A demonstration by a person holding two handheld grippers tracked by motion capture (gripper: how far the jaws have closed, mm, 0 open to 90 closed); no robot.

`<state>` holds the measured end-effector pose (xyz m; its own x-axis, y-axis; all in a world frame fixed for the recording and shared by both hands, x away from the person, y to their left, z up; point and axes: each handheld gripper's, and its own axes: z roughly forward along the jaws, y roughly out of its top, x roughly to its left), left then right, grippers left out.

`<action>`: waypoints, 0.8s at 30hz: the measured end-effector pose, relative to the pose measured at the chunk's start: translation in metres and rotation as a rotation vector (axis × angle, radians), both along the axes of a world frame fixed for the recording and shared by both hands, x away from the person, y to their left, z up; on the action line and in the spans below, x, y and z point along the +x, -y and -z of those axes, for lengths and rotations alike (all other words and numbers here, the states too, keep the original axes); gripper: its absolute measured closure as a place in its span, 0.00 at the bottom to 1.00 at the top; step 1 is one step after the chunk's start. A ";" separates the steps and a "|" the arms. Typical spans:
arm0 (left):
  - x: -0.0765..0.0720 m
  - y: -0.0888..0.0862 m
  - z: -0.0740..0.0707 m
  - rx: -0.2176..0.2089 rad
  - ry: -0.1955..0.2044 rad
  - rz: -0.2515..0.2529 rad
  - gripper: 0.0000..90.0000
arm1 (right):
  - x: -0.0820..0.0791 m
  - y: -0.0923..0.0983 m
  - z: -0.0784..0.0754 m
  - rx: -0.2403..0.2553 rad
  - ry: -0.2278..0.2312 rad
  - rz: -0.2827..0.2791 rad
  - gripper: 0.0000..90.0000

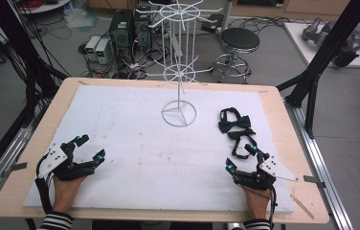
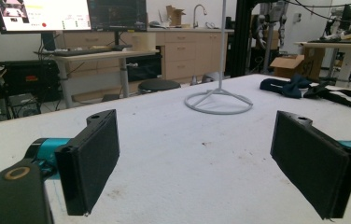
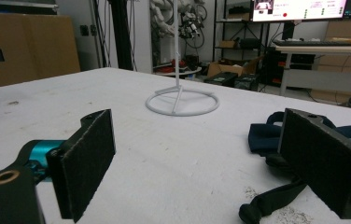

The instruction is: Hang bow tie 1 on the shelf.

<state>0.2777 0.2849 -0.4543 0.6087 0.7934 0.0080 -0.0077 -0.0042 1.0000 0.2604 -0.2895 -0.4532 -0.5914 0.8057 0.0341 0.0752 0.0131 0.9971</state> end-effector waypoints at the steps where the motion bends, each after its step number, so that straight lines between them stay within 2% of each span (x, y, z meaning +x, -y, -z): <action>1: 0.000 0.000 0.000 0.003 0.000 0.000 0.18 | 0.000 0.000 0.000 0.000 0.000 0.000 0.12; 11: 0.000 0.000 0.000 -0.001 0.002 -0.002 0.18 | -0.001 0.000 0.000 0.001 0.005 0.002 0.12; 14: 0.000 0.000 0.000 -0.001 0.000 -0.003 0.18 | -0.001 0.000 0.000 -0.004 0.019 0.019 0.12; 15: 0.000 0.000 0.000 0.001 0.000 0.000 0.18 | -0.002 -0.001 0.000 -0.001 0.006 0.018 0.12; 20: 0.000 0.000 0.000 0.000 0.001 -0.001 0.18 | -0.001 -0.001 0.000 -0.015 0.017 0.016 0.12; 24: 0.000 0.000 0.000 -0.001 0.002 0.000 0.18 | -0.001 -0.001 0.000 -0.008 0.010 0.013 0.12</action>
<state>0.2778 0.2850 -0.4545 0.6089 0.7932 0.0082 -0.0093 -0.0033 1.0000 0.2596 -0.2887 -0.4532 -0.5808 0.8138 0.0212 0.0650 0.0203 0.9977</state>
